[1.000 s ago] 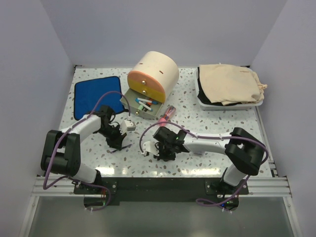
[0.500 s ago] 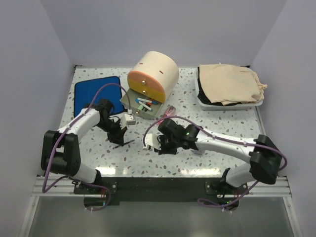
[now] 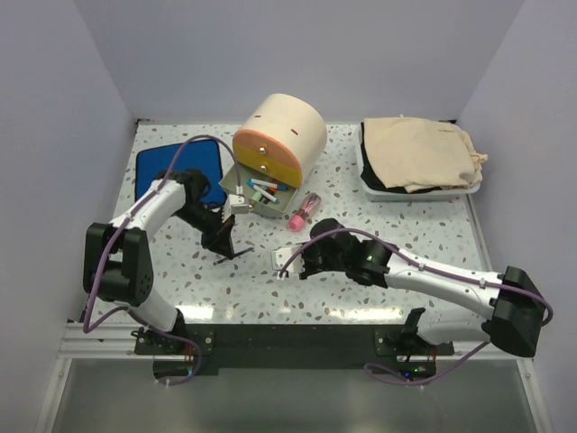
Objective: Sort the stationery into containers
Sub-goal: Close the pen cap on the pen.
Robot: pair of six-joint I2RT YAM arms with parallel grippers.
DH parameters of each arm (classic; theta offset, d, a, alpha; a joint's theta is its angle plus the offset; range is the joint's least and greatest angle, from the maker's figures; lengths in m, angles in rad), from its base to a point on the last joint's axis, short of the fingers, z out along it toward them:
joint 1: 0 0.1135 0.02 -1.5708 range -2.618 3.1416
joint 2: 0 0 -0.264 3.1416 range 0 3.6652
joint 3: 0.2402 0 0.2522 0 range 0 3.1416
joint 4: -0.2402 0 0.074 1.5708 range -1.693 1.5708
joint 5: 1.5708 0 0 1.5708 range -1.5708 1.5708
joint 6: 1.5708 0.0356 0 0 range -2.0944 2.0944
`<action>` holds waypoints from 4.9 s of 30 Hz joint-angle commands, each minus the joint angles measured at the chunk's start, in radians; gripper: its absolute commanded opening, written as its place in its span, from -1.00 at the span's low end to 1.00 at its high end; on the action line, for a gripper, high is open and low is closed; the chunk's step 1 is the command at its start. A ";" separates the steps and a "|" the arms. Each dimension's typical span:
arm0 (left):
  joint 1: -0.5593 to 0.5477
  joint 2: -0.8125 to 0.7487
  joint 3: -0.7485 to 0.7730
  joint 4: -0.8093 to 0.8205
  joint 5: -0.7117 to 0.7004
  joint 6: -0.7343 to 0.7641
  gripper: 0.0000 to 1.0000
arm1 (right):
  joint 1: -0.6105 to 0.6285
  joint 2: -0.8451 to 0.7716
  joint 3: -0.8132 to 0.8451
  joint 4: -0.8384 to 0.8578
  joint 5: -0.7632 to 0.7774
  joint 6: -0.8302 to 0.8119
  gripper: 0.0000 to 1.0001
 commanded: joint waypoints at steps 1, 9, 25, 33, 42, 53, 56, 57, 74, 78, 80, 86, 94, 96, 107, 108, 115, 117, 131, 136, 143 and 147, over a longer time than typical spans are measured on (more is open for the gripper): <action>-0.006 0.016 0.056 -0.057 0.100 0.005 -1.00 | 0.001 0.036 -0.012 0.239 0.058 -0.106 -1.00; -0.010 0.022 0.062 -0.057 0.192 -0.058 -1.00 | -0.001 0.080 0.017 0.289 0.029 -0.178 -1.00; -0.012 0.039 0.039 -0.057 0.213 -0.066 -1.00 | 0.002 0.191 0.126 0.227 0.017 -0.197 -1.00; -0.012 0.062 0.045 -0.057 0.233 -0.061 -1.00 | 0.002 0.191 0.141 0.216 0.012 -0.197 -1.00; -0.013 0.068 0.047 -0.055 0.244 -0.061 -1.00 | 0.005 0.226 0.172 0.206 0.003 -0.212 -1.00; -0.012 0.083 0.051 -0.055 0.255 -0.061 -1.00 | 0.025 0.228 0.170 0.175 -0.014 -0.243 -1.00; -0.012 0.091 0.056 -0.055 0.252 -0.060 -1.00 | 0.027 0.229 0.172 0.177 -0.015 -0.240 -1.00; -0.013 0.093 0.059 -0.055 0.252 -0.060 -1.00 | 0.027 0.229 0.173 0.180 -0.015 -0.236 -1.00; -0.029 0.133 0.096 -0.057 0.265 -0.076 -1.00 | 0.061 0.255 0.187 0.152 -0.022 -0.399 -1.00; -0.046 0.143 0.105 -0.057 0.259 -0.089 -1.00 | 0.062 0.258 0.193 0.143 -0.020 -0.428 -1.00; -0.056 0.146 0.114 -0.057 0.258 -0.103 -1.00 | 0.064 0.258 0.189 0.144 -0.020 -0.462 -1.00; -0.062 0.165 0.139 -0.057 0.278 -0.141 -1.00 | 0.071 0.258 0.170 0.149 -0.005 -0.562 -1.00; -0.065 0.191 0.162 -0.058 0.311 -0.214 -1.00 | 0.077 0.257 0.159 0.137 0.018 -0.627 -1.00; -0.065 0.194 0.180 -0.058 0.322 -0.234 -1.00 | 0.079 0.255 0.158 0.132 0.026 -0.640 -1.00; -0.072 0.234 0.260 -0.055 0.408 -0.296 -1.00 | 0.088 0.249 0.164 0.109 0.034 -0.697 -1.00; -0.073 0.252 0.260 -0.057 0.417 -0.290 -1.00 | 0.088 0.251 0.166 0.112 0.035 -0.684 -1.00; -0.081 0.295 0.311 -0.055 0.425 -0.270 -1.00 | 0.096 0.273 0.166 0.124 0.035 -0.621 -1.00; -0.082 0.300 0.314 -0.057 0.428 -0.271 -1.00 | 0.096 0.280 0.169 0.126 0.031 -0.620 -1.00; -0.102 0.292 0.323 -0.055 0.425 -0.276 -1.00 | 0.094 0.326 0.204 0.120 -0.065 -0.588 -1.00; -0.108 0.268 0.309 -0.057 0.400 -0.271 -1.00 | 0.096 0.313 0.187 0.146 0.012 -0.572 -1.00; -0.108 0.194 0.283 -0.055 0.377 -0.245 -1.00 | 0.094 0.278 0.164 0.175 0.069 -0.549 -1.00; -0.122 0.198 0.301 -0.040 0.387 -0.270 -1.00 | 0.105 0.304 0.195 0.169 0.032 -0.548 -1.00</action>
